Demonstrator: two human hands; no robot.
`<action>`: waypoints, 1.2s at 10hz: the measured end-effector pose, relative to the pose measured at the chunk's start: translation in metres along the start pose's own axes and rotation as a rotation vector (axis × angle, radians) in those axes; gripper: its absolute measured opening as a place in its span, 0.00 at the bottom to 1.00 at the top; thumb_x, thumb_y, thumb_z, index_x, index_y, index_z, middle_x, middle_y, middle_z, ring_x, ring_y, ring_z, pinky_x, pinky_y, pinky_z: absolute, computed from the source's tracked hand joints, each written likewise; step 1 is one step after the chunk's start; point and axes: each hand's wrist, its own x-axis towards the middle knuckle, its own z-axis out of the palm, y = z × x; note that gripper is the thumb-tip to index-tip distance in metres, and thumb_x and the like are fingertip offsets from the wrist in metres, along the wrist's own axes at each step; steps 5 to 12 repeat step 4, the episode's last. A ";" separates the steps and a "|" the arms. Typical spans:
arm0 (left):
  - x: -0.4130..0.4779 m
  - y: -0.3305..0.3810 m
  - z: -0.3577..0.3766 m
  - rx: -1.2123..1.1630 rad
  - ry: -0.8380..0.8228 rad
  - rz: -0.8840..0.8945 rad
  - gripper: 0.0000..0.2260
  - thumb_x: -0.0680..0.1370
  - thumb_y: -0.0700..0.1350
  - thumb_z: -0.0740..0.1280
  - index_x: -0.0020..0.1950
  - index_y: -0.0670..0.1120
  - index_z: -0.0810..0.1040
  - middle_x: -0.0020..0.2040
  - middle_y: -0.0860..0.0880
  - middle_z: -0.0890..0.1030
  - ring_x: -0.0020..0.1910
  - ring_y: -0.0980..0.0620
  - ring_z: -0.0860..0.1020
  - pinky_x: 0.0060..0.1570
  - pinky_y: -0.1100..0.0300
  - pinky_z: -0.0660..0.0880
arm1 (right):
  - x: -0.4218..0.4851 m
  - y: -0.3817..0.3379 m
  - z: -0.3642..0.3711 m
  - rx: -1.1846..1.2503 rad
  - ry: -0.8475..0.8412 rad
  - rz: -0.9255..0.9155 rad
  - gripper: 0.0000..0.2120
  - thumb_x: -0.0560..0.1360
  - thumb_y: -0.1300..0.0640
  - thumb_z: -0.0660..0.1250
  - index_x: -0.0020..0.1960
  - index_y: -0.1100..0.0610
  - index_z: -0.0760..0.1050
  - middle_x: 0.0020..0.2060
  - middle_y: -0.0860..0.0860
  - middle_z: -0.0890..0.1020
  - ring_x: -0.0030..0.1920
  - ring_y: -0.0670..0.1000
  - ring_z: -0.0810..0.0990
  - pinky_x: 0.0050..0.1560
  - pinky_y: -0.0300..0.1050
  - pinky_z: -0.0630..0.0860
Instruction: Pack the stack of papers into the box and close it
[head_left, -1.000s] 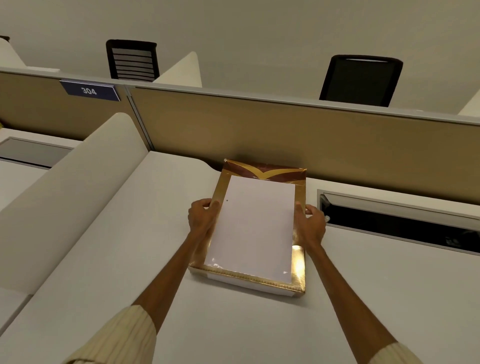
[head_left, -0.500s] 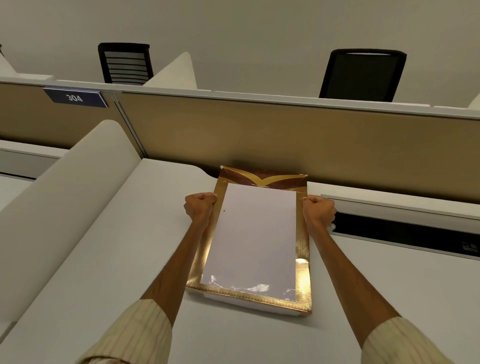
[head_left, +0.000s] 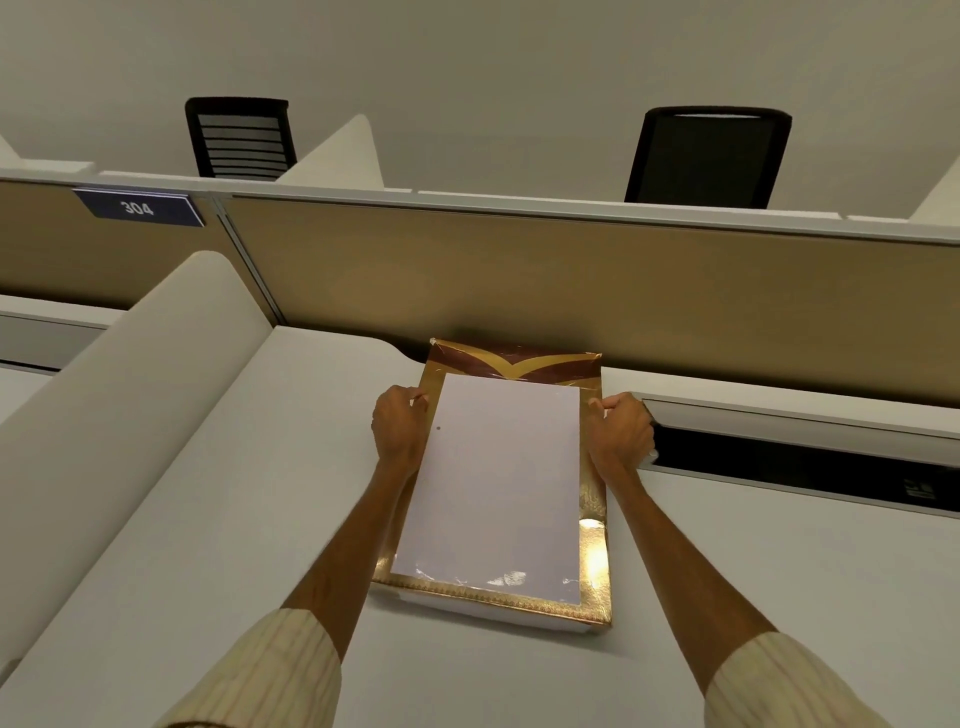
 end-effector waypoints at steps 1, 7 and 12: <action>-0.001 0.000 -0.004 0.055 -0.037 0.016 0.17 0.80 0.51 0.61 0.60 0.39 0.77 0.60 0.40 0.80 0.56 0.41 0.80 0.59 0.51 0.76 | -0.005 0.005 -0.002 -0.194 -0.061 -0.172 0.22 0.79 0.43 0.58 0.60 0.60 0.73 0.56 0.58 0.80 0.55 0.57 0.80 0.53 0.49 0.77; -0.050 0.016 -0.003 0.293 0.087 0.350 0.22 0.81 0.51 0.58 0.74 0.45 0.67 0.75 0.43 0.67 0.73 0.43 0.67 0.73 0.48 0.62 | -0.019 0.009 -0.028 -0.080 -0.002 -0.355 0.20 0.79 0.46 0.55 0.60 0.58 0.75 0.59 0.57 0.79 0.60 0.57 0.76 0.63 0.53 0.70; -0.050 0.016 -0.003 0.293 0.087 0.350 0.22 0.81 0.51 0.58 0.74 0.45 0.67 0.75 0.43 0.67 0.73 0.43 0.67 0.73 0.48 0.62 | -0.019 0.009 -0.028 -0.080 -0.002 -0.355 0.20 0.79 0.46 0.55 0.60 0.58 0.75 0.59 0.57 0.79 0.60 0.57 0.76 0.63 0.53 0.70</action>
